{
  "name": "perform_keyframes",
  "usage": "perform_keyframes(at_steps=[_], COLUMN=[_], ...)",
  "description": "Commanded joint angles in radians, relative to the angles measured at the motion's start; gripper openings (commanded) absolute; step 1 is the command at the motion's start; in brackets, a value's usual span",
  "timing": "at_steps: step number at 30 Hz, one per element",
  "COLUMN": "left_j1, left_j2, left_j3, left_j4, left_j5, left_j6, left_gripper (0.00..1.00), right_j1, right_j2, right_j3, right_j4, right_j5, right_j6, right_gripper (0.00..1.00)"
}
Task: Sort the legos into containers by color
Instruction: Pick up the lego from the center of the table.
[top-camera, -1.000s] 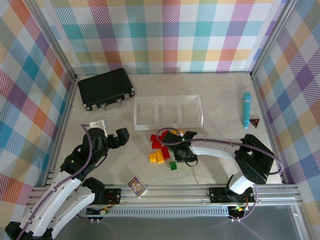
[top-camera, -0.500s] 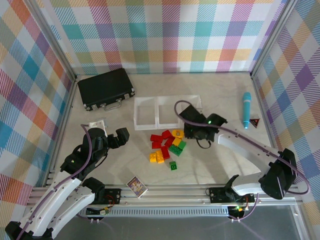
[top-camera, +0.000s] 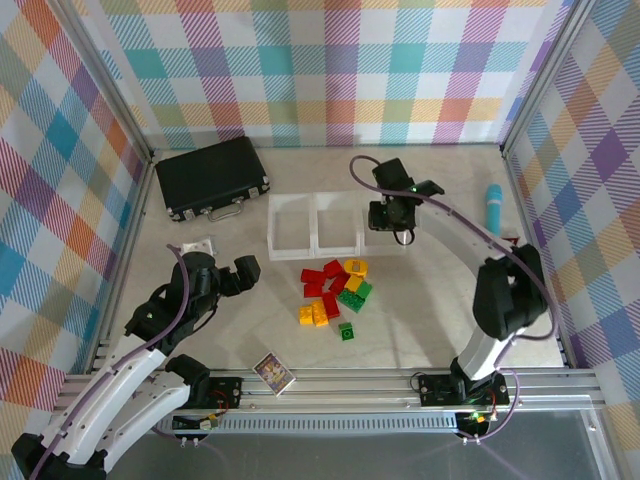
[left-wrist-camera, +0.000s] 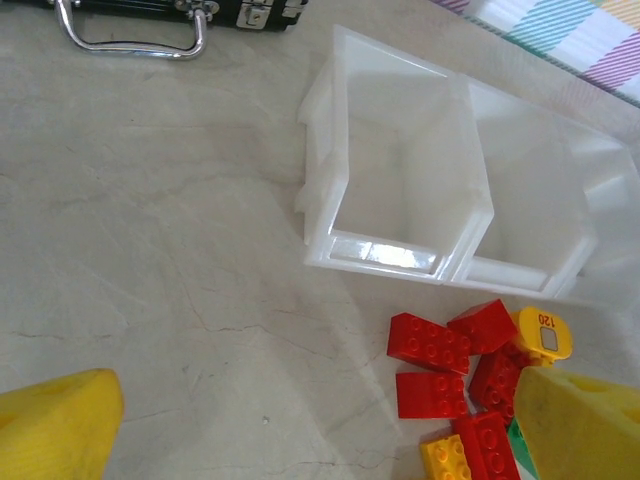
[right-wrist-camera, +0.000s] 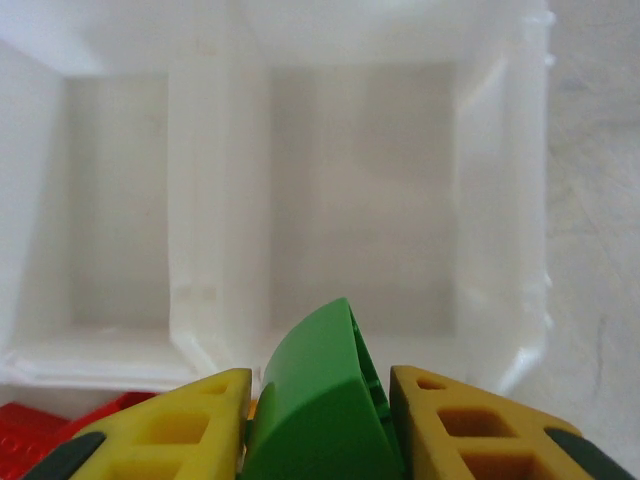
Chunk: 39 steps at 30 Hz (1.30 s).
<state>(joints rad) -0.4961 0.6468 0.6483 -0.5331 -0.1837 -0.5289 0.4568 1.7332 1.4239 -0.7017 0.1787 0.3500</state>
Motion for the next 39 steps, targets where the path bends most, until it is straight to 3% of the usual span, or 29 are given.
perform_keyframes(at_steps=[1, 13, 24, 31, 39], left_j1=[-0.01, -0.012, -0.012, -0.013, -0.015], left_j2=[0.006, 0.018, 0.009, 0.064, 0.06], left_j3=[0.045, 0.047, 0.04, 0.033, 0.035], left_j4=[-0.034, -0.027, 0.002, 0.009, 0.004], left_j5=[-0.037, -0.069, -0.042, 0.015, 0.009], left_j6=[-0.025, -0.04, -0.01, -0.012, -0.01], left_gripper=[1.0, 1.0, 1.0, 1.0, 1.0], right_j1=[-0.021, -0.072, -0.076, -0.076, -0.072], right_j2=[0.072, 0.209, 0.211, 0.147, -0.07], right_j3=[0.075, 0.139, 0.16, 0.181, 0.055], right_j4=[0.018, 0.046, 0.044, -0.011, -0.017], right_j5=[-0.066, -0.13, -0.143, -0.128, -0.229], right_j6=[-0.073, -0.114, -0.125, -0.105, -0.085], right_gripper=[0.29, 0.33, 0.53, 0.69, 0.77])
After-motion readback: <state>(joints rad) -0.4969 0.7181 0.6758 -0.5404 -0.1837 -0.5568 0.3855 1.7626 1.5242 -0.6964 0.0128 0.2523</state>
